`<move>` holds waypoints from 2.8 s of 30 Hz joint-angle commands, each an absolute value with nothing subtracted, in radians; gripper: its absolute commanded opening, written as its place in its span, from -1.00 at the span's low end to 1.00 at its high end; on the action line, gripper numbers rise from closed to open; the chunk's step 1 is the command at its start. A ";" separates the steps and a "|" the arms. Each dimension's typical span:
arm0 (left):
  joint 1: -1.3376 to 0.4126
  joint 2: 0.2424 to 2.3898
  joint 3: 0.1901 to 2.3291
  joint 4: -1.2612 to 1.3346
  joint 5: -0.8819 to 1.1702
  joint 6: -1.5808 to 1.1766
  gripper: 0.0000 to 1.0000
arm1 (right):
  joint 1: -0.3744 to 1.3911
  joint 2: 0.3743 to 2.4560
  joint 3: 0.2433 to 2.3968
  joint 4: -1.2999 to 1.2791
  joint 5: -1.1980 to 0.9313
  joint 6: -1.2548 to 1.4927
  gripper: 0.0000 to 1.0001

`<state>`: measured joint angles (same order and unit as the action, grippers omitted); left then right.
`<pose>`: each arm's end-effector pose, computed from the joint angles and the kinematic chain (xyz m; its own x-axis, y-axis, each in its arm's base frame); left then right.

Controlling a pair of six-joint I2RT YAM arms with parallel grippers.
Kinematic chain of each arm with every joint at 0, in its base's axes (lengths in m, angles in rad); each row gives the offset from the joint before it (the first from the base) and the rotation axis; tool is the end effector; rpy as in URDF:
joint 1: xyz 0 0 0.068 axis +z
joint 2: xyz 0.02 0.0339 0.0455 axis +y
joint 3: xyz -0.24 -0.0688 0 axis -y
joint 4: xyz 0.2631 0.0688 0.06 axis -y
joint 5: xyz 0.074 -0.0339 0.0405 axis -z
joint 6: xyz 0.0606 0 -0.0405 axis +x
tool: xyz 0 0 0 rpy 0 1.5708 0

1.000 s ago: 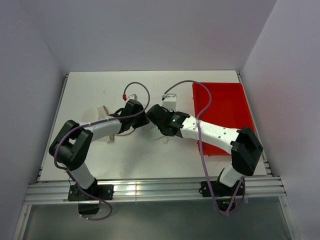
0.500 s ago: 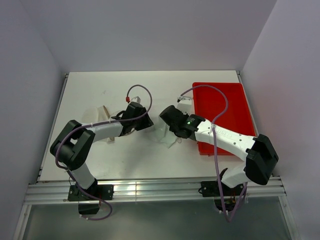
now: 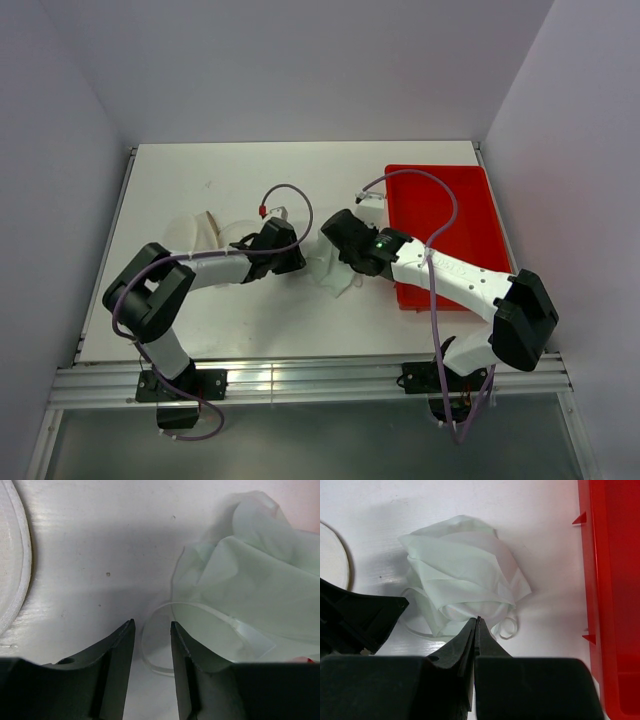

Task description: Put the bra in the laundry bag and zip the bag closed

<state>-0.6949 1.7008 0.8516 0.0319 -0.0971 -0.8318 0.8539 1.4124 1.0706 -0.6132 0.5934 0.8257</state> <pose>0.2817 -0.2272 0.0956 -0.8107 -0.2819 -0.5131 -0.0191 0.8887 -0.4581 0.2370 0.2204 0.2174 -0.6671 0.1621 -0.7272 0.1144 0.9868 0.1151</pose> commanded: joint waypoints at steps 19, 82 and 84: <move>-0.735 1.835 0.991 -0.204 -0.258 -0.736 -0.36 | 0.808 1.362 1.126 -0.580 0.572 0.805 -1.00; -0.327 1.085 0.712 -0.426 -0.245 -0.815 -1.00 | 0.695 1.252 0.845 -0.468 0.436 0.776 -0.02; -0.327 1.078 0.712 -0.428 -0.245 -0.818 -1.00 | 0.696 1.230 0.850 -0.474 0.423 0.775 0.05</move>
